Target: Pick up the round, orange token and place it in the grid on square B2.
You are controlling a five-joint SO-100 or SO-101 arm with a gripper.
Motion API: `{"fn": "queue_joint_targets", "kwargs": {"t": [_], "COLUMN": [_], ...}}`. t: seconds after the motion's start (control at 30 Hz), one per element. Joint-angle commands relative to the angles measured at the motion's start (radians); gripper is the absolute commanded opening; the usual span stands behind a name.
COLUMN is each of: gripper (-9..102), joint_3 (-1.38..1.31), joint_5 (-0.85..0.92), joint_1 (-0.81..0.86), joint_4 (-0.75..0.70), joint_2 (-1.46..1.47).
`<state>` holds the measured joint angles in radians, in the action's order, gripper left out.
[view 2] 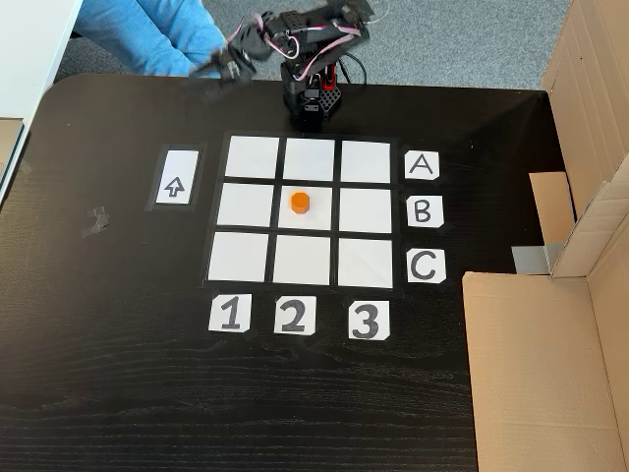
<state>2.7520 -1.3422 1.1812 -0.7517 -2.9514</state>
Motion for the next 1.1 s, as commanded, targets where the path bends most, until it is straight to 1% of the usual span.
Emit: {"fn": "queue_joint_targets", "kwargs": {"t": [0.0, 0.07, 0.13, 0.2, 0.27, 0.43, 1.07], "gripper": [-1, -1, -1, -1, -1, -1, -1], "joint_3": [0.083, 0.133, 0.221, 0.293, 0.291, 0.290, 0.288], "joint_5": [-0.005, 0.025, 0.028, 0.008, -0.035, -0.098, -0.098], "joint_1": [0.238, 0.360, 0.453, 0.512, 0.560, 0.600, 0.594], "joint_4": [0.025, 0.005, 0.020, 0.008, 0.012, 0.006, 0.006], "joint_2": [-0.152, -0.199, -0.295, -0.382, -0.379, -0.379, -0.377]}}
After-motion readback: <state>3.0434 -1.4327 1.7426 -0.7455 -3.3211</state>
